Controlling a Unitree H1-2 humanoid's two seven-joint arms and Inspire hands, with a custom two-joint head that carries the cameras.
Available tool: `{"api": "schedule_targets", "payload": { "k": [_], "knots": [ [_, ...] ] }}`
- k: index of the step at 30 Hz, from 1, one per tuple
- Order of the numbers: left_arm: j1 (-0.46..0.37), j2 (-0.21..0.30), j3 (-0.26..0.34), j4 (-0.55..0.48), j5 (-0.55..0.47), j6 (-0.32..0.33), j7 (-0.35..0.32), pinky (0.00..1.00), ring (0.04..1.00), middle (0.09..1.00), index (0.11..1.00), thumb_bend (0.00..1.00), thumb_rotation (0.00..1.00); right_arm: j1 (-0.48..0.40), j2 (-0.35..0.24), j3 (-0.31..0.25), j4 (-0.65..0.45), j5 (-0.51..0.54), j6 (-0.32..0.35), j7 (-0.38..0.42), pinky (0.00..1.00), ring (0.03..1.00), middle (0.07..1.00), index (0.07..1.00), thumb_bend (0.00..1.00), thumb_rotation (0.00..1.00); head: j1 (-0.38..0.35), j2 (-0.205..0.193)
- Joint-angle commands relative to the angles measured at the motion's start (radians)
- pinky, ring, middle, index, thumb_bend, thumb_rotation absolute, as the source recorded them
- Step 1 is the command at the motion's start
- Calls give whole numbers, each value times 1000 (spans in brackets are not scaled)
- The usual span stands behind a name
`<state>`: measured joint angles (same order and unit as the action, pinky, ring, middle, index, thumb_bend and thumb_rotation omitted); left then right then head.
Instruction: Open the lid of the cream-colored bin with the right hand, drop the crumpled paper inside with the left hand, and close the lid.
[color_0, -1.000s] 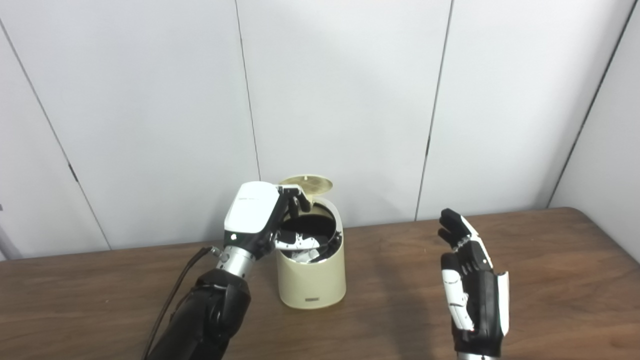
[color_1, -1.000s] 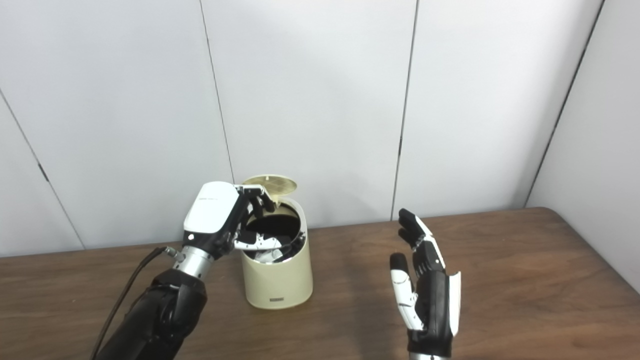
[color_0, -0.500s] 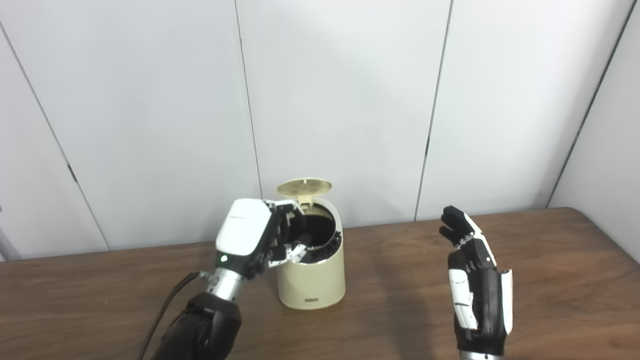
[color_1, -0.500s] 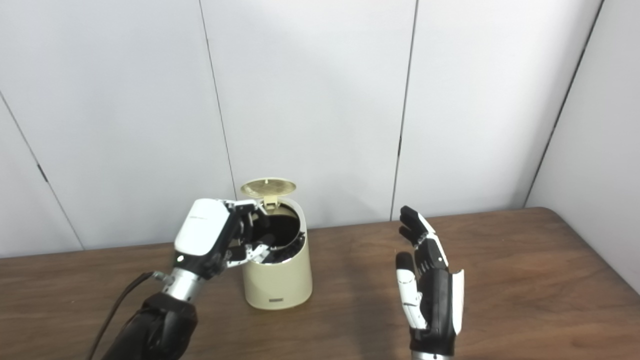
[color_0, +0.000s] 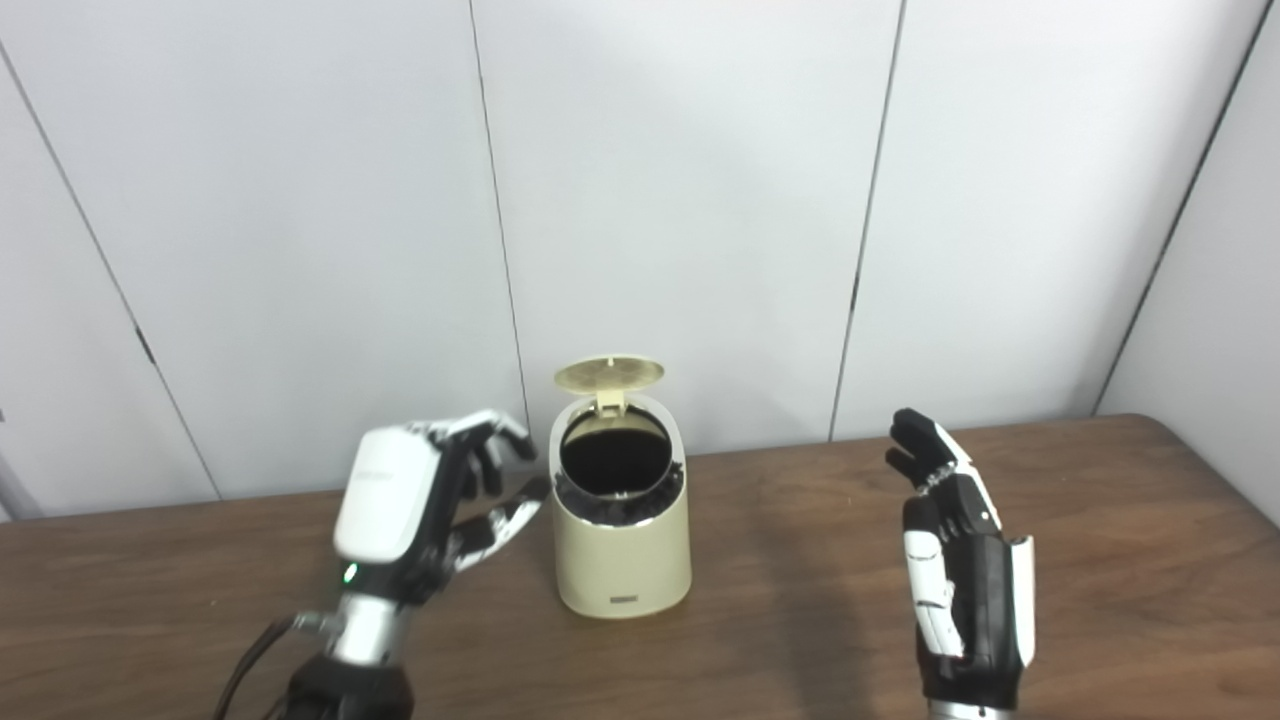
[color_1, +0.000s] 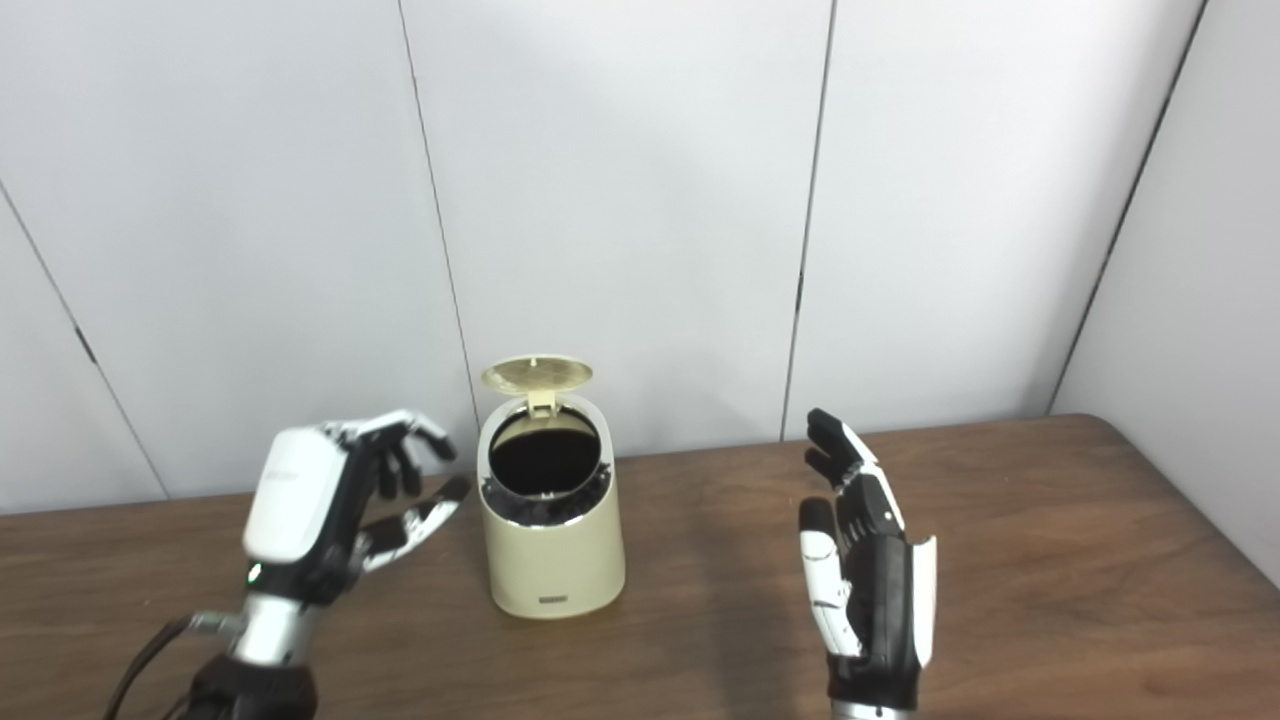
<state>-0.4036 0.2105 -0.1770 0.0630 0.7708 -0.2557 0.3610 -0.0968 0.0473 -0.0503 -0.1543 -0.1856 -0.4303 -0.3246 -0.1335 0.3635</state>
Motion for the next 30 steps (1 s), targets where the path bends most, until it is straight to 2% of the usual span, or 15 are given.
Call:
{"api": "schedule_targets", "payload": {
  "k": [1, 7, 10, 15, 21, 25, 29, 30],
  "knots": [
    [6, -2, 41, -77, -40, 6, 15, 150, 206, 303, 476, 480, 62, -15, -1, -6, -38, 7, -8, 17, 813, 848, 839, 795, 168, 715, 1, -1],
    [127, -58, 128, -231, -189, 40, -22, 269, 328, 399, 482, 480, 68, -10, -5, -22, -64, 9, 5, 30, 790, 836, 824, 789, 164, 711, 25, 6],
    [161, -69, 161, -254, -213, 30, -15, 315, 379, 440, 485, 479, 70, -8, -10, -23, -68, 19, 11, 41, 781, 835, 824, 789, 182, 714, 31, 6],
    [201, -85, 189, -266, -223, 34, -13, 327, 392, 451, 486, 480, 68, -4, -24, -35, -67, 25, 14, 60, 782, 839, 833, 788, 186, 716, 45, 9],
    [211, -101, 207, -274, -242, 39, -24, 357, 425, 476, 486, 480, 68, -6, -39, -41, -62, 19, 4, 74, 762, 825, 824, 780, 187, 682, 55, 12],
    [206, -117, 214, -286, -297, 48, -50, 369, 447, 496, 487, 479, 68, -34, -61, -38, -69, 24, 7, 98, 757, 829, 819, 775, 194, 721, 59, 18],
    [203, -138, 217, -296, -346, 65, -74, 382, 469, 514, 487, 478, 68, -88, -109, -23, -109, 7, 51, 147, 769, 835, 819, 769, 162, 734, 63, 25],
    [203, -143, 218, -297, -356, 71, -79, 392, 482, 523, 488, 479, 68, -104, -132, -18, -123, -19, 76, 170, 793, 847, 829, 782, 212, 770, 64, 27]
  ]
}}
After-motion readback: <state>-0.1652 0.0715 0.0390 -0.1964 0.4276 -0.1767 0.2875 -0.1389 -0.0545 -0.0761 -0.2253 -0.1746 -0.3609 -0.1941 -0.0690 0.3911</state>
